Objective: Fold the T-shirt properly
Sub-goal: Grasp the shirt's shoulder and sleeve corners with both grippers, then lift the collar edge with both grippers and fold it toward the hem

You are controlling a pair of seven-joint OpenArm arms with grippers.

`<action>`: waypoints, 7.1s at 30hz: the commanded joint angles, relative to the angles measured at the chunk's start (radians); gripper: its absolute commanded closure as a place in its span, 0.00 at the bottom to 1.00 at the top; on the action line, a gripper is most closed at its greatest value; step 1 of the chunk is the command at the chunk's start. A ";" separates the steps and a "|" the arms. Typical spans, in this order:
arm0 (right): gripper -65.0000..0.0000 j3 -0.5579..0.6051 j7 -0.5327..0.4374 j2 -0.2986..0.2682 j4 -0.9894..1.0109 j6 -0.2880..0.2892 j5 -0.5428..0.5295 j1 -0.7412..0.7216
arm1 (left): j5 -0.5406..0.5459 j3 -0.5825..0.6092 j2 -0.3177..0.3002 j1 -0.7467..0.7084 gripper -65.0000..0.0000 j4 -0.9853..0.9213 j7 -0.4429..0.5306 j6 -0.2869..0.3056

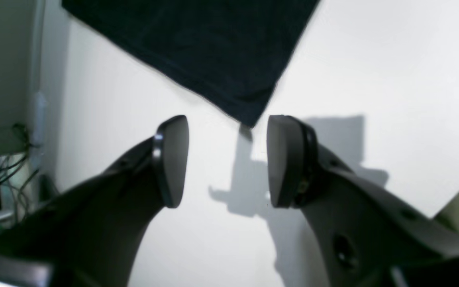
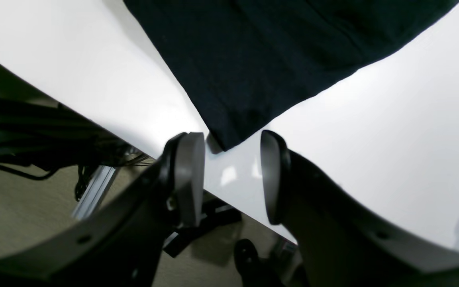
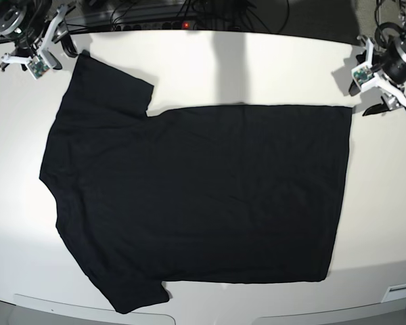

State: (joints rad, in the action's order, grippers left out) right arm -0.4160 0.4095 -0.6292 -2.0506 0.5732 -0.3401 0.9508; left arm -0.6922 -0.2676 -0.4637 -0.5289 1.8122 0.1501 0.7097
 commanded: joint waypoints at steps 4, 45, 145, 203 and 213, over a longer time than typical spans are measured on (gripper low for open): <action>0.63 -0.008 0.008 -0.010 -0.014 -0.005 -0.007 0.008 | 0.000 0.122 -0.060 0.056 0.53 -0.079 0.006 -0.012; 0.63 -0.008 0.025 0.068 -0.015 -0.015 0.011 0.008 | 0.004 0.486 -0.100 0.364 1.00 -0.416 -0.184 -0.012; 1.00 0.586 -0.059 -0.259 0.357 -0.260 0.440 -0.361 | 0.824 0.385 -0.162 0.108 1.00 -0.223 -0.448 -0.146; 1.00 0.608 -0.175 -0.179 0.576 -0.333 0.333 -0.757 | 0.695 0.083 0.122 0.405 1.00 -0.341 -0.362 -0.097; 0.68 0.608 -0.160 -0.179 0.576 -0.355 0.446 -0.757 | 0.629 0.098 0.108 0.408 0.71 -0.341 -0.375 -0.107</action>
State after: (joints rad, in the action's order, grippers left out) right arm 0.2039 0.2596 -0.7849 -1.4639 0.2352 0.1028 0.2050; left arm -0.0727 -0.1619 -0.3386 -0.1329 1.4567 -0.2413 0.6083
